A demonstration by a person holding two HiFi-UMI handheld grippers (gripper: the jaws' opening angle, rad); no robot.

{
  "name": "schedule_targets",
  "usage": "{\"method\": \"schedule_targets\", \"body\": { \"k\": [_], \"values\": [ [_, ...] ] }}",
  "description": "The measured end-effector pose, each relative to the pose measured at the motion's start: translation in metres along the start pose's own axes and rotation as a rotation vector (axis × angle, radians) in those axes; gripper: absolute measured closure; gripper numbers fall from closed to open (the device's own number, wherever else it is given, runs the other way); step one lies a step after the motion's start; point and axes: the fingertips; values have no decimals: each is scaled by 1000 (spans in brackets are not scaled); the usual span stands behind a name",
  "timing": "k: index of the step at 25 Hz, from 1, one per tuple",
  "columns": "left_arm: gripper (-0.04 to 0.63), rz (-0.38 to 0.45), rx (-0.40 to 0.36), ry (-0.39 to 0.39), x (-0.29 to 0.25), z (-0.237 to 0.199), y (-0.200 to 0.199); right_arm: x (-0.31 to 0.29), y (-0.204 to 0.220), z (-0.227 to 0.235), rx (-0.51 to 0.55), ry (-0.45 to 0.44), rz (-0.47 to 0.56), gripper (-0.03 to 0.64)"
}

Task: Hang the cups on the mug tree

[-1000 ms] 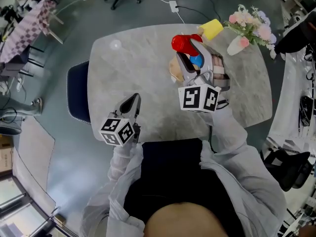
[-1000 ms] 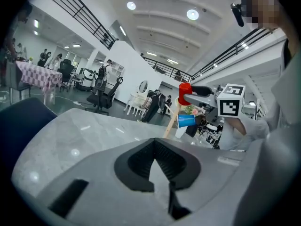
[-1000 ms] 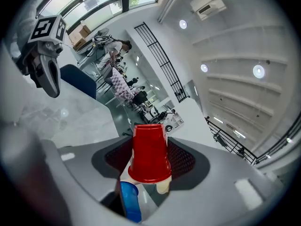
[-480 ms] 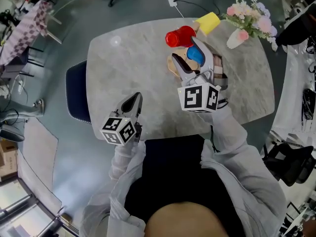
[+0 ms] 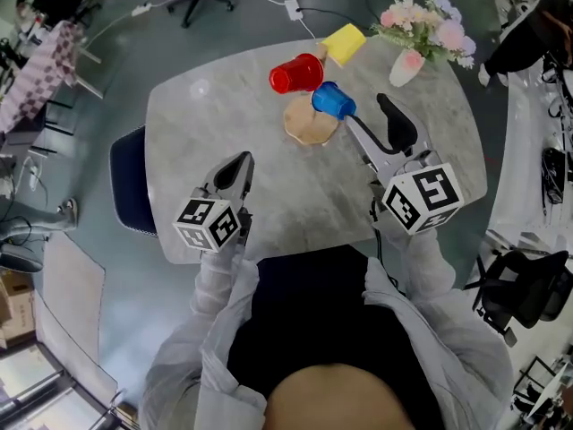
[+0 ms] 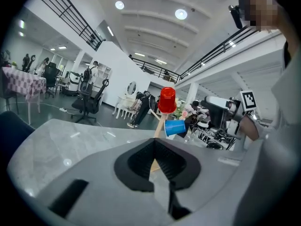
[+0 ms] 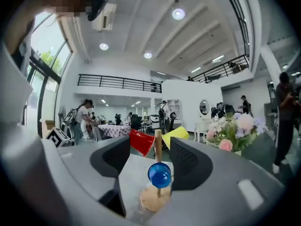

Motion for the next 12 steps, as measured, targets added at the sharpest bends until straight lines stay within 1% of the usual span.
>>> {"method": "schedule_targets", "body": {
  "k": [4, 5, 7, 10, 12],
  "values": [
    [595, 18, -26, 21, -22, 18, -11, 22, 22, 44, -83, 83, -21, 446],
    [595, 20, -33, 27, -27, 24, -12, 27, 30, 55, -99, 101, -34, 465],
    [595, 21, -46, 39, -35, 36, -10, 37, 47, 73, -107, 130, -60, 509],
    [595, 15, -54, 47, -45, 49, -1, 46, 72, 91, -103, 147, -99, 604],
    [595, 16, -54, 43, -50, 56, 7, 49, 90, 99, -106, 142, -131, 606]
  ]
}}
Point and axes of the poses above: the fingertips, and each gripper's own axes: x backward along the fingers, z to its right, y out of its underside, and after that the axes turned 14 degrees about y, right-handed
